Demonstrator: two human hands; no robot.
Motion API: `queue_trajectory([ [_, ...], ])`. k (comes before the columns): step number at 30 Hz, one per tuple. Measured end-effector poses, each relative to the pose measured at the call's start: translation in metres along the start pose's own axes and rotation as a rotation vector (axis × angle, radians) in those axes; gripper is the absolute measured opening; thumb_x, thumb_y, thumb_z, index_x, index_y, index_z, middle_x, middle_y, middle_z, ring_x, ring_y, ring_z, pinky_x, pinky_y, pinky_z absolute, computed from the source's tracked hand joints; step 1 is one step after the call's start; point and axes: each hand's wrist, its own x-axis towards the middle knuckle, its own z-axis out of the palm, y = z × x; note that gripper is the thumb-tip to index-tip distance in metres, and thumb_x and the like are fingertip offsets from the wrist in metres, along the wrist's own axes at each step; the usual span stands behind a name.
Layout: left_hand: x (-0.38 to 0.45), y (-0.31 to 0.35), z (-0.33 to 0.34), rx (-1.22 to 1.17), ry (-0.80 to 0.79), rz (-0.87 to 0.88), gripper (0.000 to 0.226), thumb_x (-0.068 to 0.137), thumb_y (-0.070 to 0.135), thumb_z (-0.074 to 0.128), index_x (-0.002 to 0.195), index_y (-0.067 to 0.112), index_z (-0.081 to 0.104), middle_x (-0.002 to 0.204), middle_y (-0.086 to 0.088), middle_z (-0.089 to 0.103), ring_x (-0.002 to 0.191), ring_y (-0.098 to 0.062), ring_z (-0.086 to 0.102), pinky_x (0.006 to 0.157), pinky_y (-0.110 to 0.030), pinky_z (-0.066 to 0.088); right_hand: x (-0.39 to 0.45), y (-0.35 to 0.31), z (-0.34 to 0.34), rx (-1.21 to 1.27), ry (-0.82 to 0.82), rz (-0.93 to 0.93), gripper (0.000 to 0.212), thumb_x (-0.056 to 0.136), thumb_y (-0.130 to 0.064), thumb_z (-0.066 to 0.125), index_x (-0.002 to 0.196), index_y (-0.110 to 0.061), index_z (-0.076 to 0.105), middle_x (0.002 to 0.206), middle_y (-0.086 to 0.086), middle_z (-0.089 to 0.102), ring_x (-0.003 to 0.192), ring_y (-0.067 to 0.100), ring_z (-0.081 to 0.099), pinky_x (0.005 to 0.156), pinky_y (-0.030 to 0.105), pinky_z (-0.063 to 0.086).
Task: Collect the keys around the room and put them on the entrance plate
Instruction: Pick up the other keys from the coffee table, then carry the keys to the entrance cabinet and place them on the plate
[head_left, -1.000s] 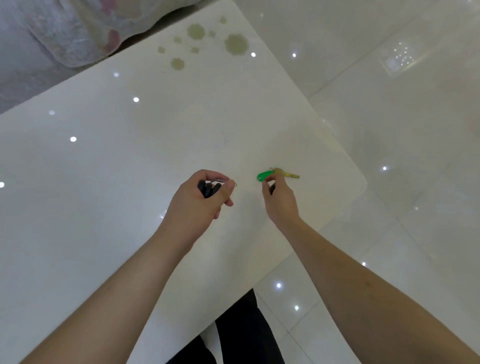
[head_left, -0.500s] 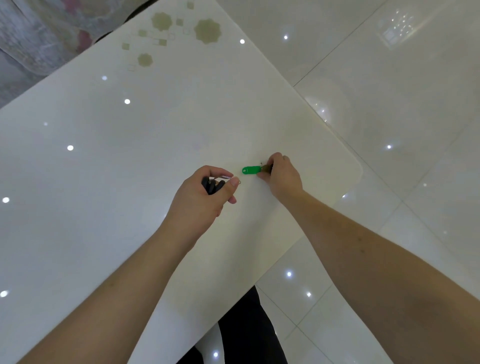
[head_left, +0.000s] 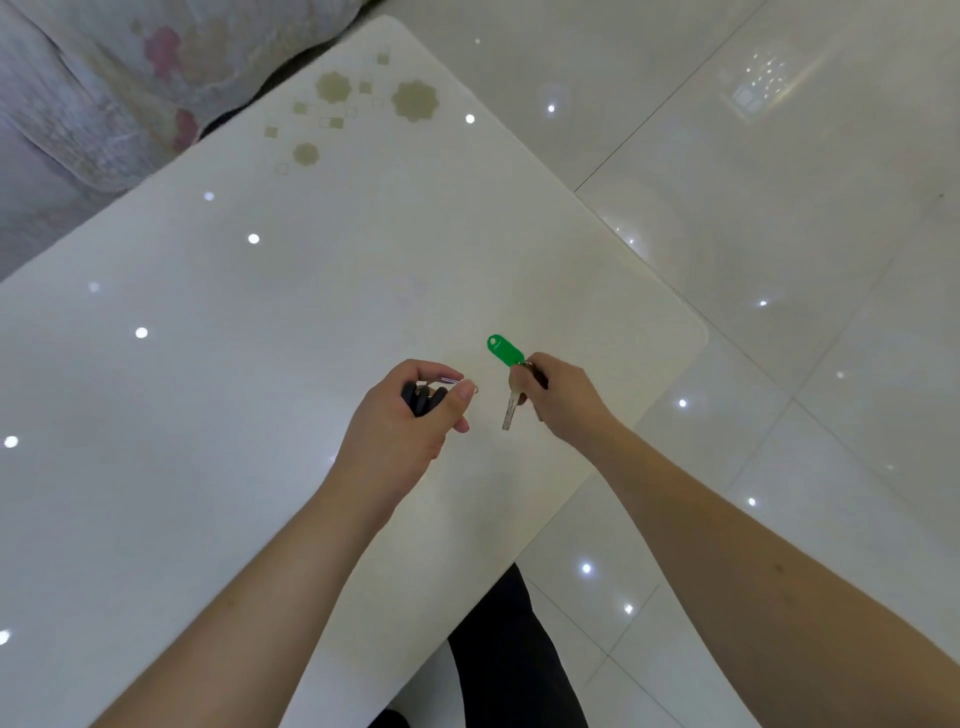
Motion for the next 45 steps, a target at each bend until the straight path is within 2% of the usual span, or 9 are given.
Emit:
queue_trajectory([
  [6,-0.070,0.023,-0.033,0.022,0.012,0.060,0.011,0.088,0.036,0.068,0.097,0.029,0.066,0.068,0.004,0.072,0.044,-0.005,0.046,0.046,-0.016,0.039,-0.087,-0.043,-0.004,0.674,-0.190,-0.017,0.013,0.088,-0.018,0.066,0.076,-0.023,0.067,0.067,0.003,0.057,0.046,0.010,0.043,0.044,0.022,0.032],
  [12,-0.175,0.067,-0.093,0.004,0.046,0.163,0.010,0.089,0.036,0.068,0.097,0.030,0.066,0.069,0.003,0.072,0.046,-0.007,0.045,0.047,-0.019,0.039,-0.196,-0.127,-0.016,0.590,-0.163,-0.084,0.021,0.078,-0.035,0.073,0.094,-0.022,0.075,0.058,-0.006,0.040,0.050,0.011,0.032,0.048,0.021,0.030],
  [20,-0.336,0.077,-0.136,0.071,-0.036,0.249,0.007,0.088,0.033,0.069,0.094,0.032,0.067,0.068,-0.003,0.070,0.046,-0.002,0.050,0.046,-0.015,0.039,-0.354,-0.183,0.002,0.360,0.157,-0.128,0.046,0.091,-0.055,0.046,0.057,-0.024,0.049,0.052,-0.014,0.041,0.048,0.003,0.038,0.055,0.024,0.030],
  [24,-0.372,0.084,-0.134,0.033,-0.047,0.262,0.007,0.089,0.029,0.069,0.095,0.026,0.068,0.064,-0.001,0.067,0.048,-0.012,0.042,0.047,-0.020,0.036,-0.412,-0.175,-0.002,0.302,0.233,-0.265,0.046,0.084,-0.050,0.060,0.060,-0.012,0.046,0.071,0.002,0.048,0.055,0.012,0.047,0.055,0.020,0.039],
  [27,-0.383,0.101,-0.117,0.021,-0.086,0.305,0.006,0.089,0.027,0.068,0.095,0.023,0.068,0.062,0.000,0.066,0.049,-0.016,0.038,0.045,-0.020,0.034,-0.443,-0.164,-0.018,0.304,0.250,-0.273,0.034,0.083,-0.037,0.070,0.071,-0.006,0.060,0.077,0.002,0.056,0.051,0.008,0.056,0.054,0.015,0.044],
  [32,-0.399,0.132,-0.065,0.033,-0.219,0.388,0.008,0.089,0.028,0.067,0.096,0.023,0.068,0.065,-0.002,0.066,0.048,-0.014,0.038,0.045,-0.019,0.035,-0.480,-0.143,-0.059,0.220,0.323,-0.179,0.030,0.082,-0.044,0.068,0.069,-0.018,0.060,0.047,-0.011,0.059,0.038,0.009,0.051,0.042,0.016,0.037],
  [38,-0.405,0.154,0.023,0.080,-0.332,0.413,0.009,0.089,0.028,0.068,0.096,0.023,0.068,0.067,-0.003,0.064,0.046,-0.010,0.041,0.044,-0.017,0.035,-0.510,-0.092,-0.108,0.348,0.405,-0.156,0.040,0.089,-0.039,0.064,0.125,-0.042,0.048,0.105,-0.020,0.068,0.044,-0.001,0.054,0.052,0.011,0.045],
  [40,-0.403,0.162,0.061,0.097,-0.362,0.414,0.009,0.089,0.028,0.067,0.096,0.022,0.068,0.066,-0.004,0.064,0.045,-0.011,0.040,0.043,-0.016,0.034,-0.518,-0.071,-0.128,0.482,0.437,-0.155,0.032,0.093,-0.034,0.059,0.125,-0.039,0.057,0.111,-0.016,0.069,0.059,-0.008,0.058,0.051,0.009,0.041],
  [45,-0.405,0.174,0.164,0.146,-0.450,0.428,0.010,0.088,0.028,0.068,0.095,0.021,0.068,0.064,-0.003,0.064,0.043,-0.011,0.038,0.042,-0.017,0.033,-0.535,-0.010,-0.181,0.622,0.504,-0.098,0.020,0.097,-0.031,0.049,0.096,-0.037,0.069,0.061,-0.020,0.063,0.042,0.003,0.040,0.043,0.016,0.035],
])
